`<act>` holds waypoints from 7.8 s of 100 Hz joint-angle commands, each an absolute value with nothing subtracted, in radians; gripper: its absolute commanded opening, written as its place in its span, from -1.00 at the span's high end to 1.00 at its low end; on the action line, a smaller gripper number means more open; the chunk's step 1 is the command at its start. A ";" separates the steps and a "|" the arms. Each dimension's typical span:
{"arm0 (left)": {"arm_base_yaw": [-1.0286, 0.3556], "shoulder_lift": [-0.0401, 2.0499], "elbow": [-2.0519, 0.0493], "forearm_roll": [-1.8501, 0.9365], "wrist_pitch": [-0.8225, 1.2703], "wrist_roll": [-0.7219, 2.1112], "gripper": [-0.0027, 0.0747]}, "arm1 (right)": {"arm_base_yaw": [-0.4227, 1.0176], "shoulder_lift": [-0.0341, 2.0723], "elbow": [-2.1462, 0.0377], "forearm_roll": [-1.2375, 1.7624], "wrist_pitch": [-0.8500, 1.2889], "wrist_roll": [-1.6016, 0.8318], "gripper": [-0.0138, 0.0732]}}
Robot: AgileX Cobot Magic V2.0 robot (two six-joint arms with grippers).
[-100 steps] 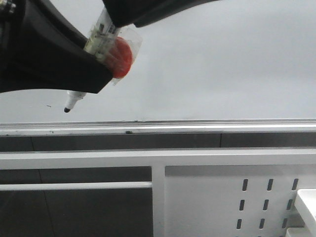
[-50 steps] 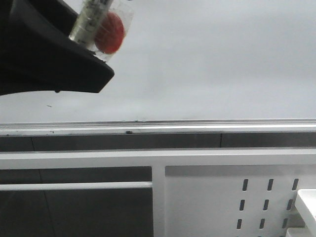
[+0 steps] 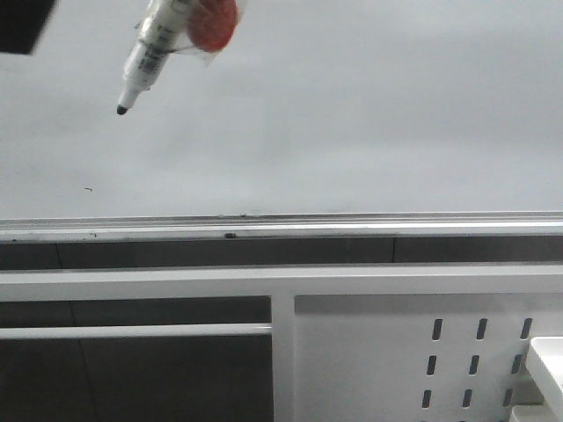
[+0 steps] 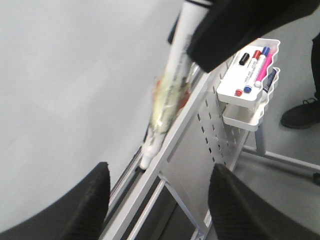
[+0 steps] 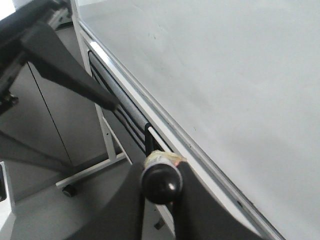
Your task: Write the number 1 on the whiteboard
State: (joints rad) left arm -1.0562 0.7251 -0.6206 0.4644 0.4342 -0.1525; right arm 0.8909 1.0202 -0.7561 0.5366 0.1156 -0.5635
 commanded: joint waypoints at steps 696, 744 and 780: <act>-0.951 1.263 -0.504 -0.517 -0.713 0.201 0.98 | 0.666 0.209 -0.501 0.083 0.620 -0.430 0.79; -0.946 1.378 -0.587 -0.575 -0.719 0.203 0.98 | 0.666 0.209 -0.479 0.083 0.597 -0.430 0.79; -0.897 1.413 -0.662 -0.634 -0.613 0.203 0.98 | 0.666 0.209 -0.479 0.087 0.597 -0.430 0.79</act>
State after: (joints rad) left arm -0.9295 1.4339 -0.6120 -0.6302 -0.5853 0.2120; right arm 0.6705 0.1979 -0.4563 0.0892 0.6807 -0.4288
